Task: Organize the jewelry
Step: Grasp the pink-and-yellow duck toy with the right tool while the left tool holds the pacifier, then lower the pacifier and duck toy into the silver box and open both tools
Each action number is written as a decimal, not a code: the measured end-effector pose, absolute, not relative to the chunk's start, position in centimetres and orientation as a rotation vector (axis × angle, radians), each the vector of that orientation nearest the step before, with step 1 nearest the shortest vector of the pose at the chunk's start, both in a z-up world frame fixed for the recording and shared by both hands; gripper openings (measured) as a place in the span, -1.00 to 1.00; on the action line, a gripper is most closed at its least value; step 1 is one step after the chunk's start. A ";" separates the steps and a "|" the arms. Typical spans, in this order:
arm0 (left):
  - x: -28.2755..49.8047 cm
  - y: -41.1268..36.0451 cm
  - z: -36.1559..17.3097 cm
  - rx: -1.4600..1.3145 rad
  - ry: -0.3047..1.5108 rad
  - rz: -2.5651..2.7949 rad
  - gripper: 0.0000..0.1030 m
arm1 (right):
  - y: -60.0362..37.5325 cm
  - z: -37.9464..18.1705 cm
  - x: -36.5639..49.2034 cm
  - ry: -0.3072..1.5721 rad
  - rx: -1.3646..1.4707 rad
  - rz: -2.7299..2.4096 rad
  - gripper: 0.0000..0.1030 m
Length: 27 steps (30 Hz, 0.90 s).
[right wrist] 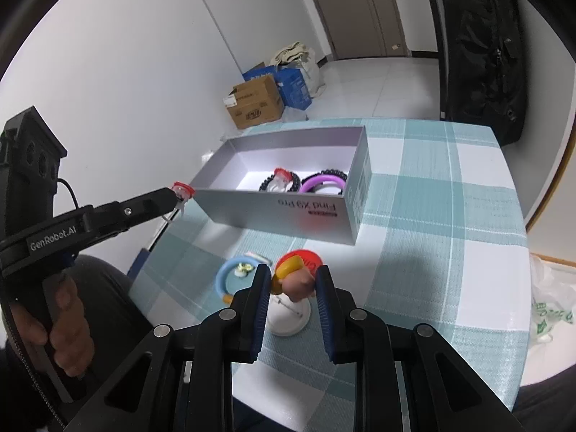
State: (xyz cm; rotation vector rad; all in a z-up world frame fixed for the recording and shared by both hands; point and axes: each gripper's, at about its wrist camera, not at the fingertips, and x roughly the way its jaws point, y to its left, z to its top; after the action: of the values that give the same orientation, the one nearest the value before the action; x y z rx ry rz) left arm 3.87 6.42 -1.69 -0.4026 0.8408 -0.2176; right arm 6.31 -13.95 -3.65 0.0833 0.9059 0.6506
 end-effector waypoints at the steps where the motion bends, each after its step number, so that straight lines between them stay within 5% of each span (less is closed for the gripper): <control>1: 4.0 6.3 -1.5 -0.397 0.840 -0.219 -0.81 | -14.0 -3.5 6.4 0.905 0.093 0.655 -0.53; 4: 4.6 6.1 -1.0 -0.381 0.836 -0.225 -0.81 | -14.1 -3.0 6.9 0.900 0.110 0.663 -0.65; 27: 11.4 6.5 -1.3 -0.374 0.887 -0.265 -0.81 | -11.0 0.5 13.9 0.852 0.191 0.718 -0.66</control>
State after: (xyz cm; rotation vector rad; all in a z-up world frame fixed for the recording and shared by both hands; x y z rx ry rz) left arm 11.39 6.49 -1.27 -0.3742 0.8868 -0.2653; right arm 13.86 -11.02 0.48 0.1911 0.8524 0.7183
